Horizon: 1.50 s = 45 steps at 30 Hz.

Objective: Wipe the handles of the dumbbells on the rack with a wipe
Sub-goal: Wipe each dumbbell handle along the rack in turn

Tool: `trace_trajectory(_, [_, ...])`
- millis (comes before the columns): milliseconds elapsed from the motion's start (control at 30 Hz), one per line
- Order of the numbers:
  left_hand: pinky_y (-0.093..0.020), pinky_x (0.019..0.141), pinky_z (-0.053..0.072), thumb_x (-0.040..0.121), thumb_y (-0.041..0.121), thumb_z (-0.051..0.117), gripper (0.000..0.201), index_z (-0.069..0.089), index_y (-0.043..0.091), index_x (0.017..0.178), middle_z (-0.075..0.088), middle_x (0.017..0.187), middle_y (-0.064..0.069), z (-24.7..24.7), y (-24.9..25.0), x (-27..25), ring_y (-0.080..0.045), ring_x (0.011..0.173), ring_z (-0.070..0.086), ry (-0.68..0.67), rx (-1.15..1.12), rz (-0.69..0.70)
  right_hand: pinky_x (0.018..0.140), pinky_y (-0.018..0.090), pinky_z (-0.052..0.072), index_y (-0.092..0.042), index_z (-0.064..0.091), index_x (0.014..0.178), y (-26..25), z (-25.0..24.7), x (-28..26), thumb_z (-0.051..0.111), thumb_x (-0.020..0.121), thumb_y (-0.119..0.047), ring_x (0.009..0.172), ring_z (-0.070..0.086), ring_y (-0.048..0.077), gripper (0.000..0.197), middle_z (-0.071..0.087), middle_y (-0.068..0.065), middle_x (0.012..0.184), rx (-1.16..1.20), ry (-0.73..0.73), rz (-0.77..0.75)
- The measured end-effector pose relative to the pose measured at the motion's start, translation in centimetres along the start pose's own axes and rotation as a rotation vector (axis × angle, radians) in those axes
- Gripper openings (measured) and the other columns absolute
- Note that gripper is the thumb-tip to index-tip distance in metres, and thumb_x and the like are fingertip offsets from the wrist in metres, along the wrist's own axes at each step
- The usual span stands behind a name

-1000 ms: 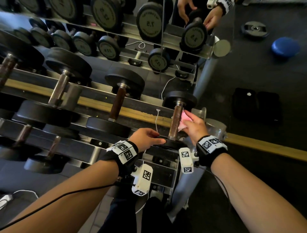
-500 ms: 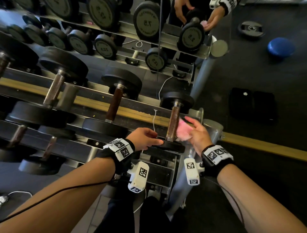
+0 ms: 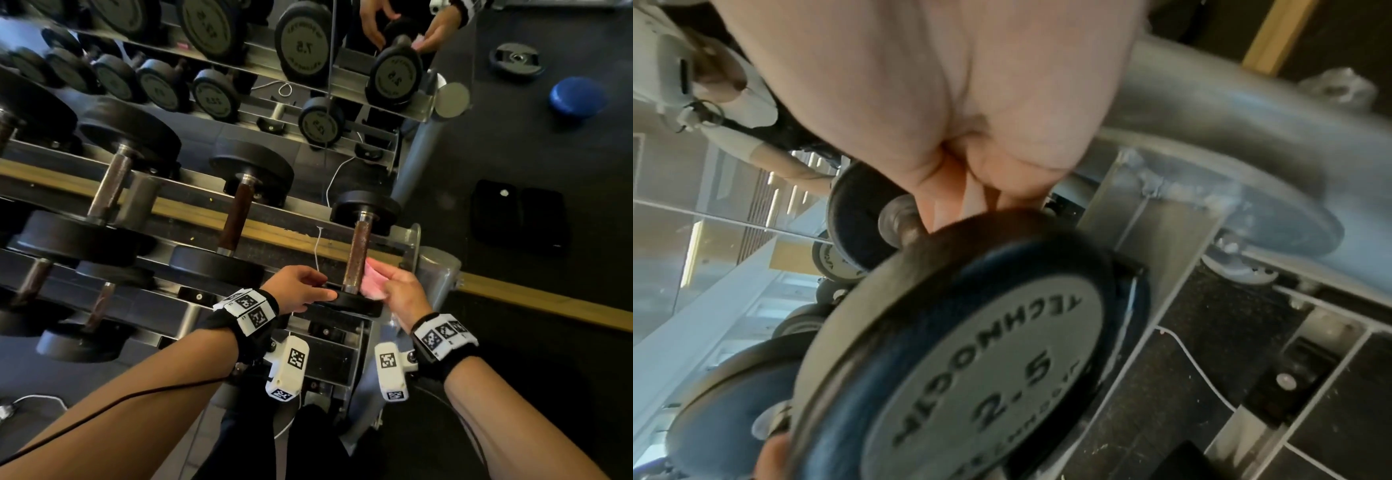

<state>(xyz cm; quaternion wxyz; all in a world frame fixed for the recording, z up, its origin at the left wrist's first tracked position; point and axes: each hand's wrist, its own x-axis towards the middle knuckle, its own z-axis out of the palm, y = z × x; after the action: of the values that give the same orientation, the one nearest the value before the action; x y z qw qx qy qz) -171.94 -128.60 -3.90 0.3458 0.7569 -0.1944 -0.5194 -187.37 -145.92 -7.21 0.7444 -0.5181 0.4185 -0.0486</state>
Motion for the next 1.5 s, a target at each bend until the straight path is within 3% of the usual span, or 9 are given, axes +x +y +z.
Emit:
trace_trajectory(133, [-0.022,0.077,0.058,0.076,0.04,0.081,0.038,0.064,0.034,0.109,0.069,0.104,0.007,0.1,0.2,-0.1,-0.008,0.094,0.069,-0.005,-0.003,-0.01,0.072,0.028,0.058,-0.017,0.071,0.112,-1.7,0.2,1.3,0.048,0.093,0.004,0.092,0.074,0.018,0.036,0.076,0.005,0.103,0.082,0.149,-0.003])
trace_trajectory(367, [-0.025,0.083,0.058,0.078,0.039,0.08,0.044,0.064,0.031,0.118,0.07,0.107,0.007,0.0,0.0,-0.2,-0.009,0.097,0.068,-0.003,-0.037,-0.034,0.082,0.034,0.058,-0.02,0.04,0.148,-2.5,2.0,2.2,0.042,0.098,0.005,0.096,0.072,0.016,0.056,0.067,0.003,0.119,0.163,0.096,0.006])
trace_trajectory(467, [-0.025,0.083,0.058,0.078,0.036,0.081,0.051,0.062,0.026,0.124,0.069,0.11,0.005,0.2,-0.2,-0.2,-0.01,0.098,0.068,0.007,-0.075,-0.039,0.091,0.035,0.055,-0.027,0.047,0.143,-1.2,1.0,0.7,0.048,0.095,0.0,0.104,0.07,0.015,0.054,0.068,-0.004,0.115,-0.046,0.079,-0.033])
trace_trajectory(667, [-0.029,0.089,0.057,0.078,0.038,0.08,0.05,0.062,0.026,0.124,0.068,0.111,0.005,0.2,0.2,-0.3,-0.01,0.1,0.067,-0.022,-0.045,-0.028,0.064,0.03,0.058,-0.032,0.053,0.122,-1.8,-0.2,0.8,0.057,0.093,-0.002,0.084,0.073,0.021,0.042,0.068,0.013,0.113,-0.004,0.251,-0.013])
trace_trajectory(800, [-0.028,0.088,0.057,0.078,0.036,0.08,0.044,0.063,0.027,0.118,0.069,0.108,0.005,-0.1,0.4,-0.2,-0.012,0.098,0.068,-0.038,-0.044,-0.034,0.086,0.041,0.058,-0.027,0.036,0.144,-1.8,2.3,1.8,0.053,0.096,-0.001,0.091,0.071,0.018,0.057,0.067,0.001,0.103,-0.083,0.1,0.051])
trace_trajectory(900, [-0.028,0.087,0.057,0.078,0.035,0.081,0.038,0.065,0.03,0.112,0.07,0.107,0.004,-0.1,0.2,-0.2,-0.013,0.098,0.068,-0.027,-0.049,-0.028,0.075,0.026,0.055,-0.035,0.035,0.143,-1.7,2.4,1.4,0.052,0.095,0.0,0.085,0.069,0.005,0.062,0.065,-0.012,0.093,-0.215,0.042,0.047])
trace_trajectory(1067, [-0.036,0.092,0.057,0.079,0.035,0.08,0.043,0.064,0.027,0.118,0.07,0.107,0.004,0.2,-0.2,-0.5,-0.014,0.098,0.068,-0.043,-0.016,-0.024,0.088,0.042,0.053,-0.04,0.043,0.126,-1.4,1.0,-0.5,0.043,0.091,0.005,0.099,0.065,0.023,0.057,0.064,0.007,0.111,-0.369,0.028,0.057])
trace_trajectory(1200, [-0.039,0.094,0.056,0.078,0.035,0.081,0.044,0.067,0.027,0.119,0.073,0.106,0.004,0.0,-0.9,-0.9,-0.014,0.097,0.071,-0.067,-0.017,-0.027,0.063,0.036,0.053,-0.033,0.051,0.117,-1.7,-0.1,-1.1,0.045,0.089,0.005,0.08,0.067,0.026,0.047,0.064,0.012,0.099,-0.379,0.033,0.076])
trace_trajectory(1500, [-0.033,0.088,0.058,0.075,0.044,0.08,0.025,0.072,0.039,0.098,0.075,0.089,0.013,0.0,-1.0,-0.9,-0.006,0.087,0.071,-0.04,0.057,0.001,0.044,0.024,0.051,-0.01,0.041,0.128,-2.9,2.9,0.1,0.046,0.094,0.01,0.059,0.065,0.016,0.04,0.063,0.007,0.082,-0.242,0.146,0.123])
